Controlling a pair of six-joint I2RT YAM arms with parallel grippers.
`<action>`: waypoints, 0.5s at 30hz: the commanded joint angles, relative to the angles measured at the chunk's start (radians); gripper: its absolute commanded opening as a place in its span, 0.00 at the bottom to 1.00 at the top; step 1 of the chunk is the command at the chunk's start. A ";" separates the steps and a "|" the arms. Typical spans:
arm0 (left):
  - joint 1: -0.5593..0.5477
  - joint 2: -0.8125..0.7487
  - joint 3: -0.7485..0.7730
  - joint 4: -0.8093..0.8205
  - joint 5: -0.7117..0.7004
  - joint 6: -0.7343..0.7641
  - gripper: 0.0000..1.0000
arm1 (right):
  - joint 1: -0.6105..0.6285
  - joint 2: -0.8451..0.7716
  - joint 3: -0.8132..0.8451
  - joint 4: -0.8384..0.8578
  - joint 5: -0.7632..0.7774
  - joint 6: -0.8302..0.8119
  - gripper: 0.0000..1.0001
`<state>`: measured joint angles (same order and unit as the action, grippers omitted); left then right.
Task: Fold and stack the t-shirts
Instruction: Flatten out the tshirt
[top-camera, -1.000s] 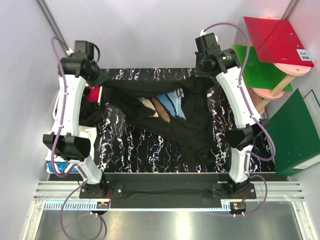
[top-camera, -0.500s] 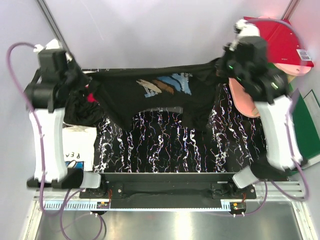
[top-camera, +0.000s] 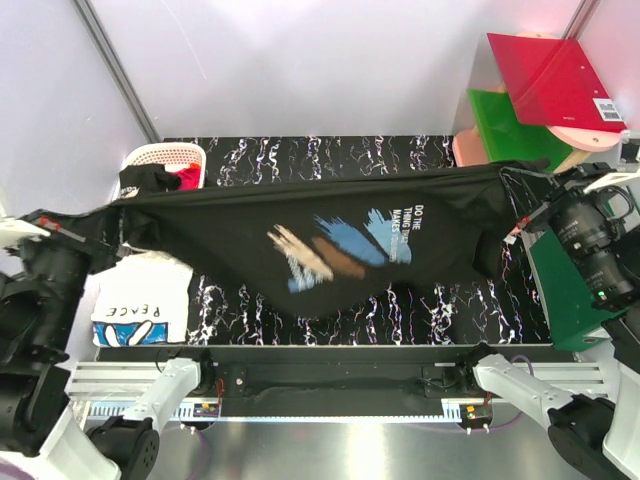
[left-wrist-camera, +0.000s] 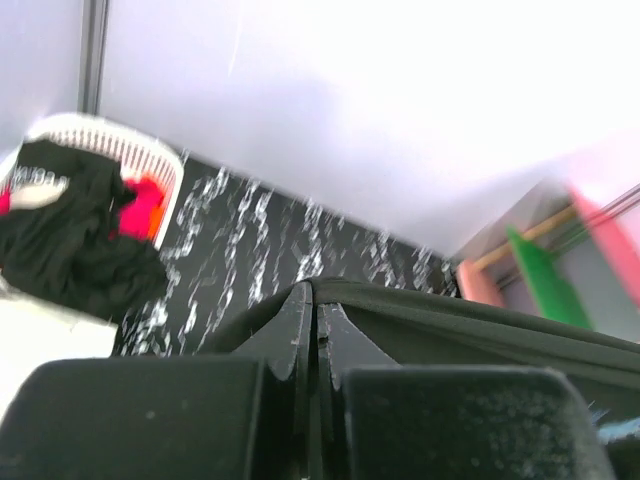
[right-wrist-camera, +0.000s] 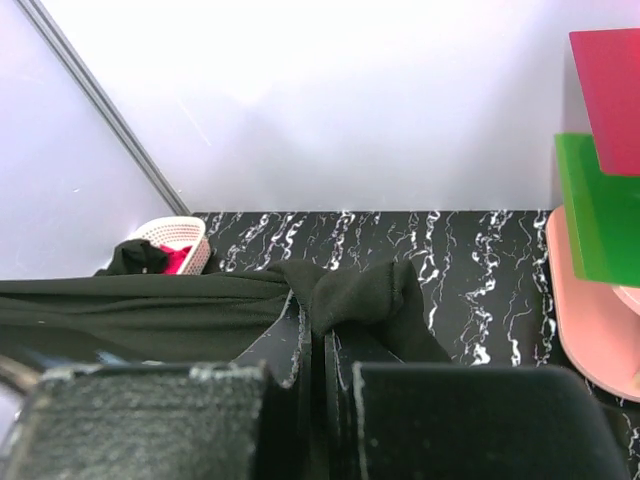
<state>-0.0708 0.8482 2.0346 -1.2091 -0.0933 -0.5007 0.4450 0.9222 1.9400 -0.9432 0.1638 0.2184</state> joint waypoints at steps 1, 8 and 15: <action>0.006 0.115 0.087 0.062 -0.091 0.028 0.00 | -0.005 0.066 -0.001 0.087 0.187 -0.083 0.00; 0.008 0.521 0.067 0.069 0.019 0.005 0.00 | -0.008 0.340 -0.105 0.213 0.321 -0.097 0.00; 0.006 0.831 -0.106 0.144 0.075 -0.052 0.00 | -0.041 0.717 -0.144 0.316 0.229 -0.076 0.00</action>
<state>-0.0704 1.5738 2.0171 -1.0622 -0.0437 -0.5255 0.4290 1.4750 1.8233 -0.7017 0.3885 0.1524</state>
